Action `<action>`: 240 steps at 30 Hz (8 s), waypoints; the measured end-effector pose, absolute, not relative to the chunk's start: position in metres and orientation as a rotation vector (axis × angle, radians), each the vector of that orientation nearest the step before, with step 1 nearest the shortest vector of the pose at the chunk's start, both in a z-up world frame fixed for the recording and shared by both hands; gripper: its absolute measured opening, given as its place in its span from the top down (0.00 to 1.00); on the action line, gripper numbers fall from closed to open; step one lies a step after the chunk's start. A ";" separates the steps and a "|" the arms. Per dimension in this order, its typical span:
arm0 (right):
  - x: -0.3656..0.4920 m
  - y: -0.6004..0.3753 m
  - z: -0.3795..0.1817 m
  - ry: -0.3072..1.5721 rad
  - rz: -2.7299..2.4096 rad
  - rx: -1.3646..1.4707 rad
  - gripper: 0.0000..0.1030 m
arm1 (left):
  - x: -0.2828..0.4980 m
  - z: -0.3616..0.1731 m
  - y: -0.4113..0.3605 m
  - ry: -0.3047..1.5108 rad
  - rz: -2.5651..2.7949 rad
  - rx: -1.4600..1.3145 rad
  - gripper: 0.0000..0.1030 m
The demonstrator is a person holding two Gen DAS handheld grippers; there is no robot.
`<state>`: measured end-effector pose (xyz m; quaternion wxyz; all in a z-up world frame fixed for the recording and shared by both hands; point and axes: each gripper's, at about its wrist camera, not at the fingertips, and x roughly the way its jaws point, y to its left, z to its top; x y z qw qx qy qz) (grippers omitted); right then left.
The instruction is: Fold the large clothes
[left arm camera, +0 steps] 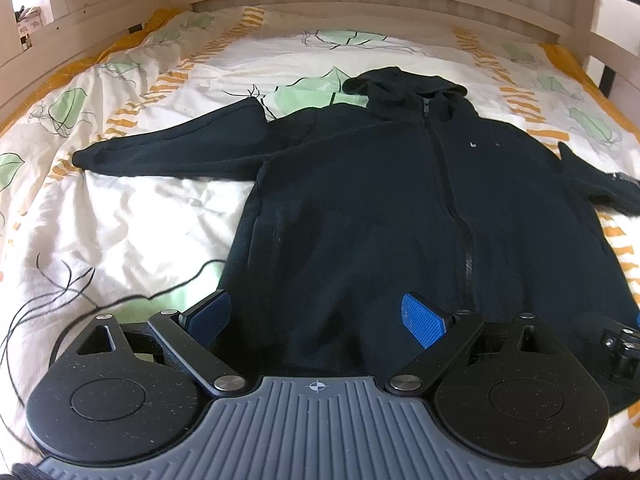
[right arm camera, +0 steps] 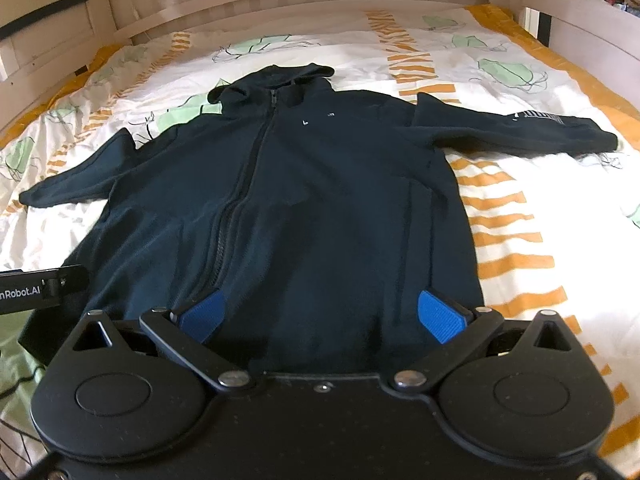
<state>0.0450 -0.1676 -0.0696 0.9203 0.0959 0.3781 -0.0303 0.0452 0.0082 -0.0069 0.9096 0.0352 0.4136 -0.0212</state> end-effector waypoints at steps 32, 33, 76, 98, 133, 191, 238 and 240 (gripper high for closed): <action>0.181 -0.099 -0.078 0.766 0.316 0.166 0.01 | 0.272 -0.046 0.252 0.868 0.204 -0.195 0.09; 0.184 -0.096 -0.078 0.767 0.322 0.155 0.01 | 0.279 -0.049 0.261 0.871 0.231 -0.196 0.09; 0.337 0.042 -0.141 0.739 0.262 -0.105 0.00 | 0.226 0.069 0.250 0.329 0.072 -0.219 0.92; 0.237 -0.149 -0.110 0.714 0.073 0.219 0.01 | 0.264 0.048 0.027 0.432 -0.429 -0.139 0.90; 0.314 -0.184 -0.112 0.653 0.125 0.271 0.15 | 0.218 -0.096 0.082 0.746 -0.180 -0.044 0.41; 0.238 -0.237 -0.125 0.714 0.029 0.344 0.27 | 0.259 -0.081 0.103 0.707 -0.090 0.203 0.36; 0.157 -0.372 -0.106 0.670 -0.241 0.425 0.03 | 0.261 -0.076 -0.077 0.772 -0.400 -0.038 0.33; 0.160 -0.392 -0.107 0.670 -0.288 0.420 0.03 | 0.264 -0.084 -0.086 0.786 -0.394 -0.020 0.33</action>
